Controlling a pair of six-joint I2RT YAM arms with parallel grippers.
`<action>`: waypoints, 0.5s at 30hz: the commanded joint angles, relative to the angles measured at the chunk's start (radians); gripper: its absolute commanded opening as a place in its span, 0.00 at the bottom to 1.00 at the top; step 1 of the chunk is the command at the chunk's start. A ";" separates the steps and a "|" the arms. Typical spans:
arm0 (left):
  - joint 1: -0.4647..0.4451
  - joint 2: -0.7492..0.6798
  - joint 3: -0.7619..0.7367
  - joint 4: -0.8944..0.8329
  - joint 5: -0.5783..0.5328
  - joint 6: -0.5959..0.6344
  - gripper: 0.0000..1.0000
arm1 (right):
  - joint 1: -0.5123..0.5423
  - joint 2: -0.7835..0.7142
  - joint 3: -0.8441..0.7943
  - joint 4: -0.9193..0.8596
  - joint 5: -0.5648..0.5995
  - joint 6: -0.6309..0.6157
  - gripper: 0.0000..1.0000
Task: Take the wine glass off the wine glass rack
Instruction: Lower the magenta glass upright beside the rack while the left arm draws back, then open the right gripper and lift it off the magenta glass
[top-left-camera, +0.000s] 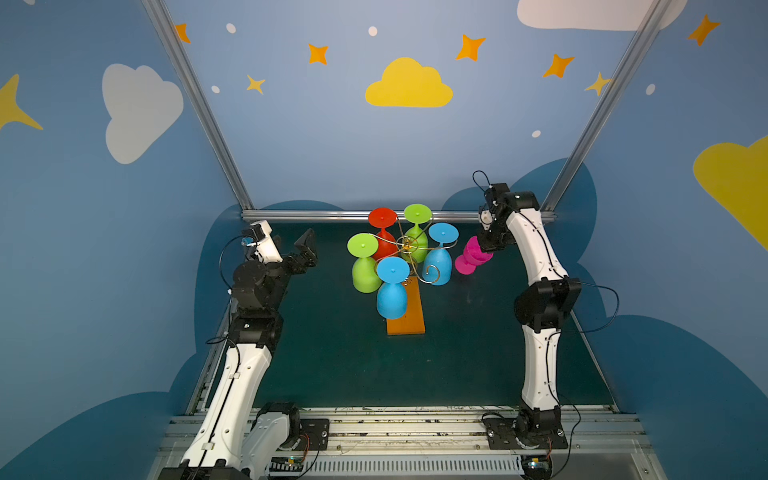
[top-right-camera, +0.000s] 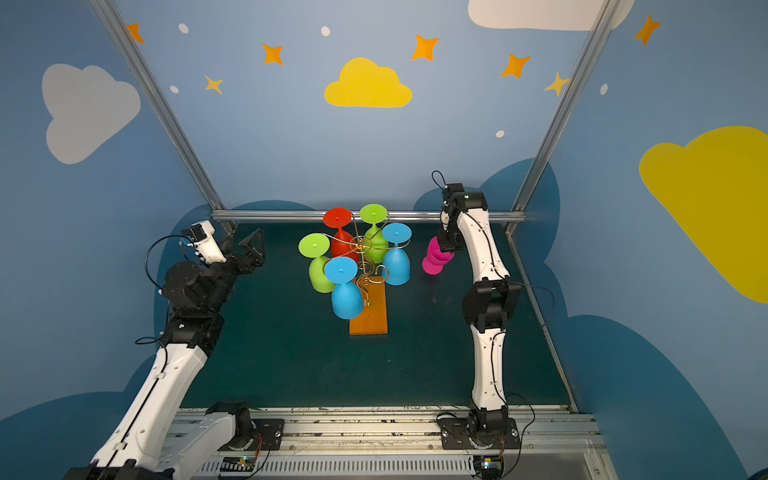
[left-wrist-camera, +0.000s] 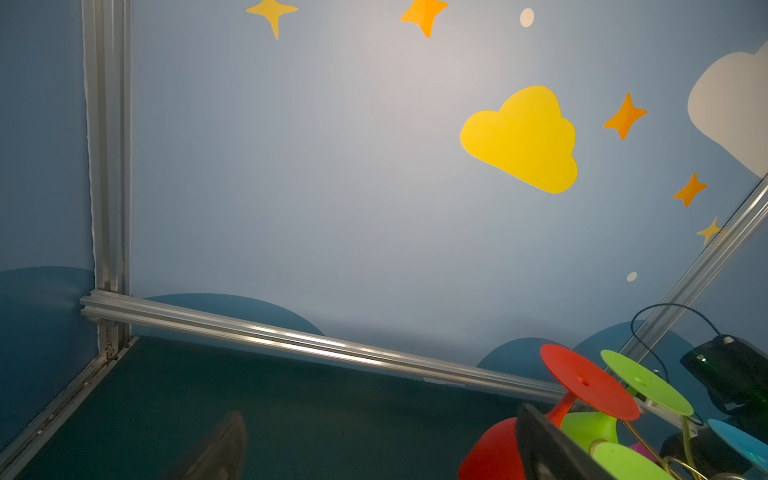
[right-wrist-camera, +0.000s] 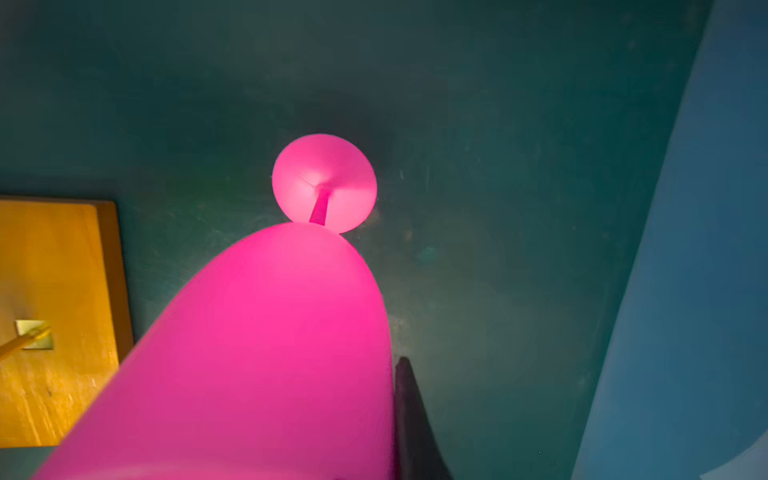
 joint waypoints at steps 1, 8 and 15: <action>0.003 -0.008 -0.009 0.001 0.013 -0.010 0.99 | 0.008 0.007 0.026 -0.058 -0.015 0.001 0.00; 0.005 -0.008 -0.007 0.000 0.016 -0.015 0.99 | 0.016 0.013 0.024 -0.042 -0.025 0.006 0.09; 0.007 -0.013 -0.007 -0.002 0.016 -0.015 0.99 | 0.020 0.023 0.016 -0.047 -0.031 0.004 0.13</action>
